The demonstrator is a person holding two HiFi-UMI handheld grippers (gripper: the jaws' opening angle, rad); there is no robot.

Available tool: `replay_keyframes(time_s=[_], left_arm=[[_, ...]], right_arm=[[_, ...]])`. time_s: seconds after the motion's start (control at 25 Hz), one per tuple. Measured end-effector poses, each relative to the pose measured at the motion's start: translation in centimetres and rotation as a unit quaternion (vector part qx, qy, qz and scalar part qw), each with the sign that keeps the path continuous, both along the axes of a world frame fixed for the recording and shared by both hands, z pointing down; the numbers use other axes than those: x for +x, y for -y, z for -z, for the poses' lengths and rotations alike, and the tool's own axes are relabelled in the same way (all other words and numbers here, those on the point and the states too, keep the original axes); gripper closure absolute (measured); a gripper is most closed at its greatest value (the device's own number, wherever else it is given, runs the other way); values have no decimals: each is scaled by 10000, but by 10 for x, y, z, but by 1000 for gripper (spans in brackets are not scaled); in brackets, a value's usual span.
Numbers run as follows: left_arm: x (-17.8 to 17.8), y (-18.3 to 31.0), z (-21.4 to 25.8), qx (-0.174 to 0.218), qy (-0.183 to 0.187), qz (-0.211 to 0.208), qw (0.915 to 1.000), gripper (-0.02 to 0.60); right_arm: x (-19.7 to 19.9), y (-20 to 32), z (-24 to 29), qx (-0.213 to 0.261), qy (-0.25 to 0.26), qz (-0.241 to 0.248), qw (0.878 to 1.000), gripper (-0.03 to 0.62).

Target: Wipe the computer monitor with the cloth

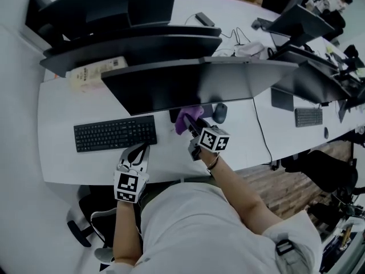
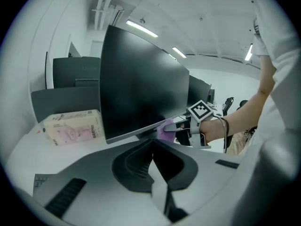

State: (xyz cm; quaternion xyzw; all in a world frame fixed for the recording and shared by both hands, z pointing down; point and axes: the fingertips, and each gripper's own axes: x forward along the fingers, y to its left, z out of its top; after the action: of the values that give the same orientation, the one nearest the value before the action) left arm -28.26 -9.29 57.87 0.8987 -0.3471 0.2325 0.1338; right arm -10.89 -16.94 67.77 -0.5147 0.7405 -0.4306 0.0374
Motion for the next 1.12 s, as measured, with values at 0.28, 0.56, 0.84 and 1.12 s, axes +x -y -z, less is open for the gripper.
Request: replay_keyframes(time_s=[0.28,0.56,0.84,1.12], left_arm=[[-30,0,-4,-1,-7,133,9999,580],[-60,-1,-5,-28,0,347,9994,580],[-85,-5,-6,-41,-3,652,9979,580],[-114,-13,-9,-83,14,1012,9948,580]], right_arm=[[-51,1,2,-13,8,305,9995,490],[-109,3,3,-64,383,662,9971,490],[-168,4,9,-62,704,1132,9911,490],[-225,5,11,-144,966,1579,9826,490]])
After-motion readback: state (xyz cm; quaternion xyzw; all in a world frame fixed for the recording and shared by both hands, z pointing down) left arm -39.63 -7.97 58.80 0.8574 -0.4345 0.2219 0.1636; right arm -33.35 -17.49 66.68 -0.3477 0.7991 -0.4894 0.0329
